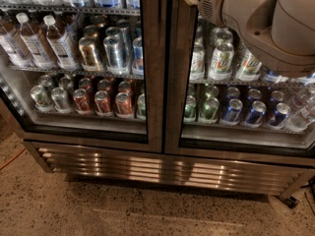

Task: Open right fridge door

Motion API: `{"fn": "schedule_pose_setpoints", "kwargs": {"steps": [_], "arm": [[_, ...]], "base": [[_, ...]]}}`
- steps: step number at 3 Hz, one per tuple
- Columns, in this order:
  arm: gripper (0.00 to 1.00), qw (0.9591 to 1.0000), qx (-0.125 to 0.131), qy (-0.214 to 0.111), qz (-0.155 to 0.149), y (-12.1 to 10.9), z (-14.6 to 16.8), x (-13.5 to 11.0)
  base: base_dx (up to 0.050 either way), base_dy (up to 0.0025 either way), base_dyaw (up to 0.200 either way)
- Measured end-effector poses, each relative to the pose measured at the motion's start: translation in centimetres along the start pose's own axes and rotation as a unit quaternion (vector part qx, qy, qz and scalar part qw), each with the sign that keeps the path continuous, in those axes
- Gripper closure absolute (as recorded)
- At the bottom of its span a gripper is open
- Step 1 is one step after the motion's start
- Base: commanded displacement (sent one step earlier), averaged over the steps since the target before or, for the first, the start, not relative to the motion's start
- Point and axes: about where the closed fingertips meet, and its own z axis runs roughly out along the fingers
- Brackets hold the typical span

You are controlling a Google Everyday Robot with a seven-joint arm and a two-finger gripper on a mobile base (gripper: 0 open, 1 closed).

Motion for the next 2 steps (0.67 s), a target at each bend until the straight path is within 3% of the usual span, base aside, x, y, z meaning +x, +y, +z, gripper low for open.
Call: {"fn": "schedule_pose_setpoints", "kwargs": {"steps": [2], "arm": [[1.00,1.0000,0.000,-0.001,0.000,-0.21,-0.04,0.12]], "base": [[0.000,0.00000,0.000]]}}
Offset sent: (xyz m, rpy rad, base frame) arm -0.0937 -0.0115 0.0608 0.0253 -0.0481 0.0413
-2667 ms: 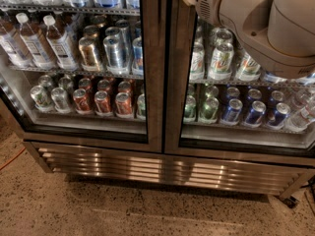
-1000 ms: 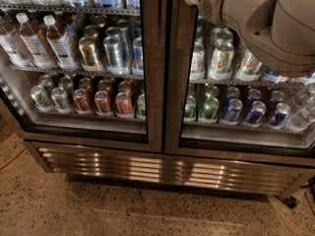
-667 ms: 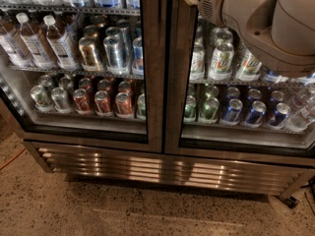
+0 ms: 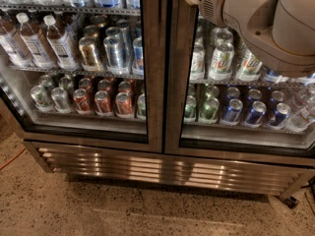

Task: Open right fridge door

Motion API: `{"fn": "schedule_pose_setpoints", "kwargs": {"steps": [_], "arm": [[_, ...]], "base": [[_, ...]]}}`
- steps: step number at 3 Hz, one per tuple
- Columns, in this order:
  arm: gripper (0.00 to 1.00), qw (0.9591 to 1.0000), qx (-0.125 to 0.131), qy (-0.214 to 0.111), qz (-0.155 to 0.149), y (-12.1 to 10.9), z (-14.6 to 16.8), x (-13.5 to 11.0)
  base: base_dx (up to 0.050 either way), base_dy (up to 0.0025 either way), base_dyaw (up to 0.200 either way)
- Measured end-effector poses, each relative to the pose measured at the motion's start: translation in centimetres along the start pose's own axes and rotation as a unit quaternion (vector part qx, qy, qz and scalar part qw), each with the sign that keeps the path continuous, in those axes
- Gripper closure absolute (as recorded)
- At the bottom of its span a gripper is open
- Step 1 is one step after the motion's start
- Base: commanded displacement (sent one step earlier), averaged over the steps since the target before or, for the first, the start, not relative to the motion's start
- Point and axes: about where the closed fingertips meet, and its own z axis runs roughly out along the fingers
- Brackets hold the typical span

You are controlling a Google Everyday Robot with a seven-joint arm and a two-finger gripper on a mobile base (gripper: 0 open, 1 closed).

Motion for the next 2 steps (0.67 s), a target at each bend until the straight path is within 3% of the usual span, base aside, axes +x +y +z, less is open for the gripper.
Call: {"fn": "schedule_pose_setpoints", "kwargs": {"steps": [2], "arm": [[1.00,0.9999,-0.007,-0.001,0.007,0.29,0.04,-0.13]], "base": [[0.000,0.00000,0.000]]}}
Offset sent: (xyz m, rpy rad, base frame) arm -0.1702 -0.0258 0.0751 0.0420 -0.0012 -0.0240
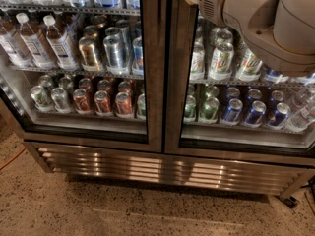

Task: Open right fridge door

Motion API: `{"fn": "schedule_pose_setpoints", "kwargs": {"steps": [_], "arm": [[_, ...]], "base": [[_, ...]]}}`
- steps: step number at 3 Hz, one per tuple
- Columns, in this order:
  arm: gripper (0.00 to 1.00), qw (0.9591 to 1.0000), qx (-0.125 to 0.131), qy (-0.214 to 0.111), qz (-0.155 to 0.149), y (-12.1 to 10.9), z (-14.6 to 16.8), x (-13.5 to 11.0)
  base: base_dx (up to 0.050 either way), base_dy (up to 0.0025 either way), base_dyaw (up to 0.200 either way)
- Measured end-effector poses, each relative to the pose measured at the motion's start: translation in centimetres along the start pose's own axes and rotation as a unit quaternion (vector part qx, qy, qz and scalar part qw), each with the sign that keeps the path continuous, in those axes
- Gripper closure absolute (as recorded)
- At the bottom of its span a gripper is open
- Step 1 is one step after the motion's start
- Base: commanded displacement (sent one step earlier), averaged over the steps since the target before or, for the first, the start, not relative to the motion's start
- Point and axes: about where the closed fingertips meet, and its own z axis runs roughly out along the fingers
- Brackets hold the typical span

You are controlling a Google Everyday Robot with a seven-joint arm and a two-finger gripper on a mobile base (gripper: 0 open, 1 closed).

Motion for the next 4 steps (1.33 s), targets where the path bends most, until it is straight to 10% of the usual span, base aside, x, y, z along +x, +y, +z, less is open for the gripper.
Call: {"fn": "schedule_pose_setpoints", "kwargs": {"steps": [4], "arm": [[1.00,1.0000,-0.003,-0.002,-0.004,-0.35,-0.13,-0.03]], "base": [[0.000,0.00000,0.000]]}}
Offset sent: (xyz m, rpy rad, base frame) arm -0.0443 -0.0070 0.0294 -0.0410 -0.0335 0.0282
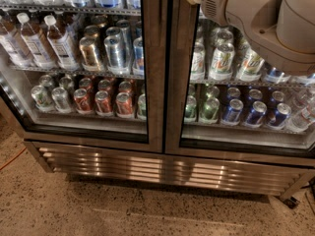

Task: Open right fridge door

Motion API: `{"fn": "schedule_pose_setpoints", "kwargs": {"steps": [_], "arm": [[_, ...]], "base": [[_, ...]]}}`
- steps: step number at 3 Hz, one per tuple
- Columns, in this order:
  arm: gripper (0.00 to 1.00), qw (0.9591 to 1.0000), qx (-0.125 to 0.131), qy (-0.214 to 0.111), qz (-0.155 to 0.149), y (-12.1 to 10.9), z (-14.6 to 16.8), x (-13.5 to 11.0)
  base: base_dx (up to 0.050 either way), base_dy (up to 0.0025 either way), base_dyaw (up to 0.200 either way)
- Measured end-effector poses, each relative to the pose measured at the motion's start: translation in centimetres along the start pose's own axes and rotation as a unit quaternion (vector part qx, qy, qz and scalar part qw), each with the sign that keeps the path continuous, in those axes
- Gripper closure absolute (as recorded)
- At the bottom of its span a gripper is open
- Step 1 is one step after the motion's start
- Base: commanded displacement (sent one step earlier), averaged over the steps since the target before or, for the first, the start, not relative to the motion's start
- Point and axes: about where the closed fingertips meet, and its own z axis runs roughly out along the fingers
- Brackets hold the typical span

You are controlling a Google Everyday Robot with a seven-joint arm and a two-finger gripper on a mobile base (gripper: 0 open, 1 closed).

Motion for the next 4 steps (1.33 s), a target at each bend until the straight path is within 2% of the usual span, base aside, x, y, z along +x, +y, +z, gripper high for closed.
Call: {"fn": "schedule_pose_setpoints", "kwargs": {"steps": [4], "arm": [[1.00,1.0000,-0.002,-0.001,-0.002,-0.17,-0.11,0.06]], "base": [[0.000,0.00000,0.000]]}}
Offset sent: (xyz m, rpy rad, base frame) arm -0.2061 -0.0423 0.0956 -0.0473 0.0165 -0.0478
